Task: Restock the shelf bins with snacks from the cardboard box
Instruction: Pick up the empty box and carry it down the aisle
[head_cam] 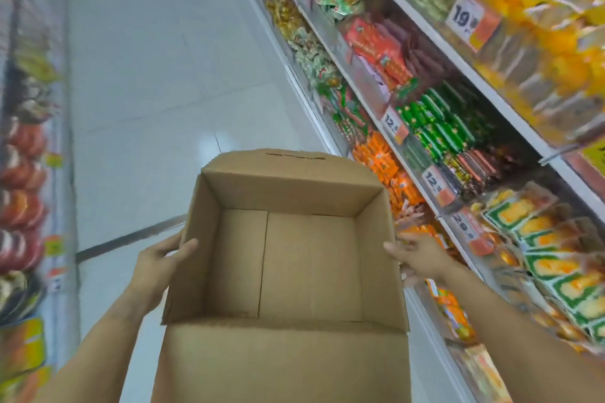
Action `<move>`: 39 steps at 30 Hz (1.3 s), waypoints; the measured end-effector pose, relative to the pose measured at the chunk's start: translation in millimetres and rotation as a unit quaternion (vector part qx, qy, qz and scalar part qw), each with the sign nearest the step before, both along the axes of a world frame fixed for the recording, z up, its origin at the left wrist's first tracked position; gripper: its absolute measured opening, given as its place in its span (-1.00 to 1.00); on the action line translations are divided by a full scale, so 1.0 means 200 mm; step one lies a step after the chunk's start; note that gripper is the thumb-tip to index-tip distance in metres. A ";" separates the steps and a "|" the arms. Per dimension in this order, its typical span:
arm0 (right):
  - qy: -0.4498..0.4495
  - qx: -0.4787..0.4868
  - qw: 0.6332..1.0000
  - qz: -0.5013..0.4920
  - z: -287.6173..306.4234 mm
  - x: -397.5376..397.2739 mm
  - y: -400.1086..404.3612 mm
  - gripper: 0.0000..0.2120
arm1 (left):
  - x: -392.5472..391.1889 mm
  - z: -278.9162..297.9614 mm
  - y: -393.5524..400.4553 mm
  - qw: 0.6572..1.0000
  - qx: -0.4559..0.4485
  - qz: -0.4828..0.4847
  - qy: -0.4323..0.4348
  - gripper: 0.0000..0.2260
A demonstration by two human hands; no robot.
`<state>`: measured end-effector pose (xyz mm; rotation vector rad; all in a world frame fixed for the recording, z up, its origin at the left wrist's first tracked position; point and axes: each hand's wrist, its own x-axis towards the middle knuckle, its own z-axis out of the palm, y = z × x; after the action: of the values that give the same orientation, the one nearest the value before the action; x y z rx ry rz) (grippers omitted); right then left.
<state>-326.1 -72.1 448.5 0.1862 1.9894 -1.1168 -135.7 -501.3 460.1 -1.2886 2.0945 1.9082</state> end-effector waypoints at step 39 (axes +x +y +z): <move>0.119 -0.044 0.980 0.156 0.57 -3.60 -3.73 -0.64 | -2.79 0.34 -3.12 0.965 -0.023 0.258 0.048 -0.58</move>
<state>-1045.7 -818.7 563.1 -0.3105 2.0816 -1.0554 -694.6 -1125.3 527.8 -1.9462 1.9939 2.1452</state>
